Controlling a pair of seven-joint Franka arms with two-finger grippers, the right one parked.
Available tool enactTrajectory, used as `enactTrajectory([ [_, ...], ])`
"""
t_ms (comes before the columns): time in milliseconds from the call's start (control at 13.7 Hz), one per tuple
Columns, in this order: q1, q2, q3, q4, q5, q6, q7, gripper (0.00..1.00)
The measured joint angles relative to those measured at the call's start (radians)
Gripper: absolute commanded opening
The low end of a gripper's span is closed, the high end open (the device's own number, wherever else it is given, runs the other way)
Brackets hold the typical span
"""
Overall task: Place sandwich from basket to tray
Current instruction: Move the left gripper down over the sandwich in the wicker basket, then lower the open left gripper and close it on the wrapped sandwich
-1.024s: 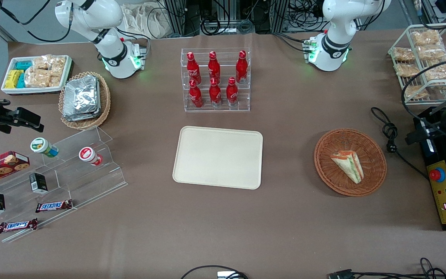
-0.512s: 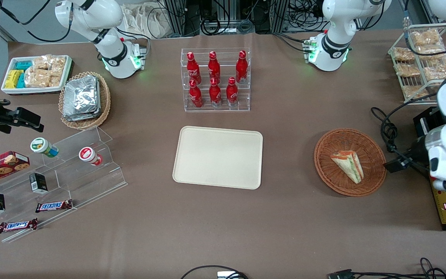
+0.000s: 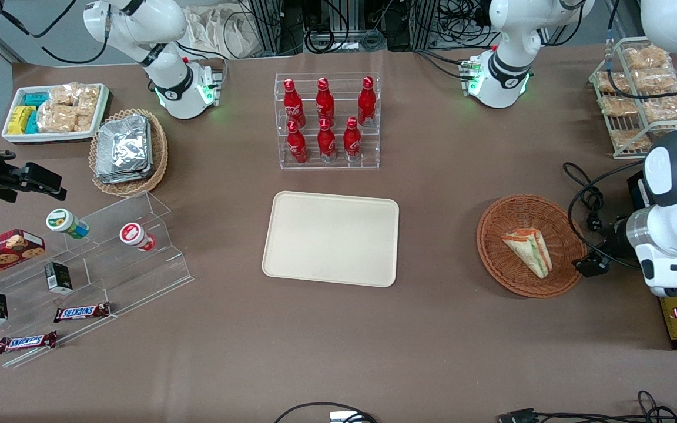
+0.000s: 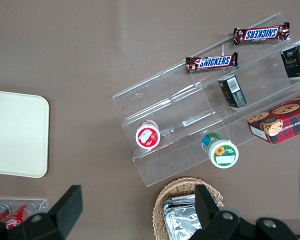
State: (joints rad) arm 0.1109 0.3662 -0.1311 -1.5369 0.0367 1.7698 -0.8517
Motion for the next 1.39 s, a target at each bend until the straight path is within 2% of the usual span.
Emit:
enactTrajectory([
  [1024,0.0,0.088,0.0,-0.008,0.0,0.051,-0.225,1.0],
  [1390,0.0,0.087,-0.001,-0.163,-0.001,0.248,-0.292,1.0],
])
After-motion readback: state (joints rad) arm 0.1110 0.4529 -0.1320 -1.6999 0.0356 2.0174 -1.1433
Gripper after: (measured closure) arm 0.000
